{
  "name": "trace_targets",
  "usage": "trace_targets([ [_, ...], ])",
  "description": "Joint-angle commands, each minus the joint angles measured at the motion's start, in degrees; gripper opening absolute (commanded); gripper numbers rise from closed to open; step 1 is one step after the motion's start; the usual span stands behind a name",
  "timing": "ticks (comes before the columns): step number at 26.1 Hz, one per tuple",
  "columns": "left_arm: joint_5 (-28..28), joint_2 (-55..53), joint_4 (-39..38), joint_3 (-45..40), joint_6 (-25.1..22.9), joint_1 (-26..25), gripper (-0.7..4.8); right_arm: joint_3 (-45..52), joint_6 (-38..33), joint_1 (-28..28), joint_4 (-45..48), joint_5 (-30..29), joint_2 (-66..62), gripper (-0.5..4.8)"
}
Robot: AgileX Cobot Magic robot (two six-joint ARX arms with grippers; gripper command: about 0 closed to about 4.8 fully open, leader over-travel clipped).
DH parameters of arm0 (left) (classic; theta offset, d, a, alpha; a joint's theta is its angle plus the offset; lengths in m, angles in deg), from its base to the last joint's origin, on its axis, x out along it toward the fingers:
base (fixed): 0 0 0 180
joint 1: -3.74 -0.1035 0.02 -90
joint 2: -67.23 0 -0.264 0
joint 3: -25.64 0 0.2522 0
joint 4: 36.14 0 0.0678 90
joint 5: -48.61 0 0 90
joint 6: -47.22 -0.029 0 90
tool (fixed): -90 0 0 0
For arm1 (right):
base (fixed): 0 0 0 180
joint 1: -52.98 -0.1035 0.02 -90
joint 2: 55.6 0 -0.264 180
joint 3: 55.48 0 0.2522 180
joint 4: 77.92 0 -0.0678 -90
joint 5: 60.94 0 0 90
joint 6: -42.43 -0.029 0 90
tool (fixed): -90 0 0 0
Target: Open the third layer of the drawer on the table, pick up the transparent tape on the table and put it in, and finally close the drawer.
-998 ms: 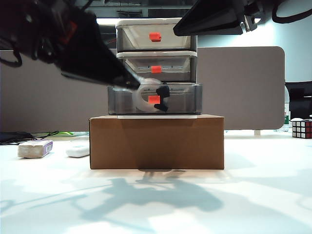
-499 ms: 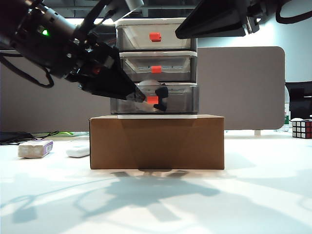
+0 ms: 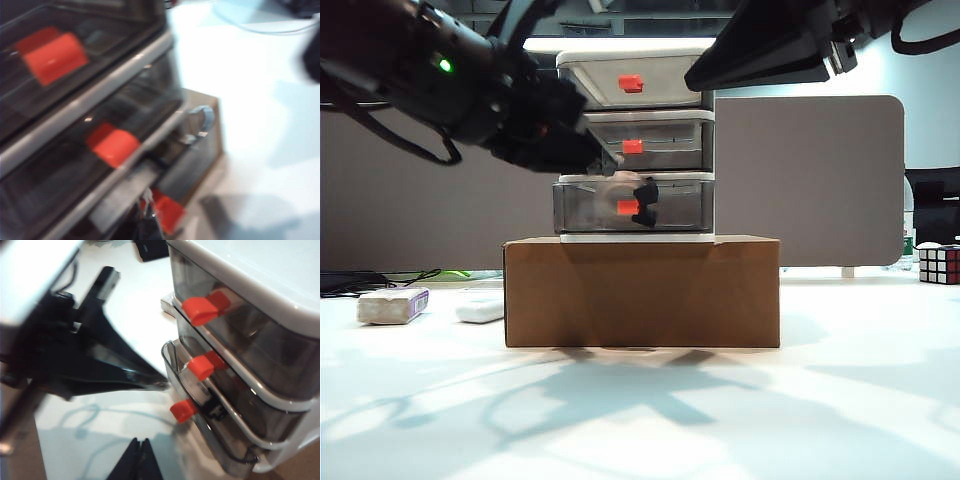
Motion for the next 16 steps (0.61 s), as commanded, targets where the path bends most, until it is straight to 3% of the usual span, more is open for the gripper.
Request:
trace_targets([
  [1, 2.01, 7.69, -7.54, 0.15, 0.79, 0.68, -0.06, -0.24, 0.31, -0.07, -2.58, 1.7, 2.4, -0.05],
  [4, 1.99, 17.88, -16.15, 0.09, 1.11, 0.7, -0.06, -0.24, 0.39, -0.07, -5.75, 5.84, 6.14, -0.05],
  [9, -6.49, 35.1, -29.9, -1.49, 5.46, 0.7, -0.06, 0.74, 0.5, -0.07, -10.03, 14.78, 14.47, -0.05],
  [13, -12.17, 46.53, -29.51, -9.73, 12.37, 0.7, -0.06, 5.92, 0.04, -0.07, -9.38, 21.9, 23.74, -0.05],
  [16, -13.4, 53.66, -26.62, -16.09, 14.73, 0.7, -0.06, 11.1, -0.2, -0.07, -8.41, 26.36, 30.97, -0.05],
])
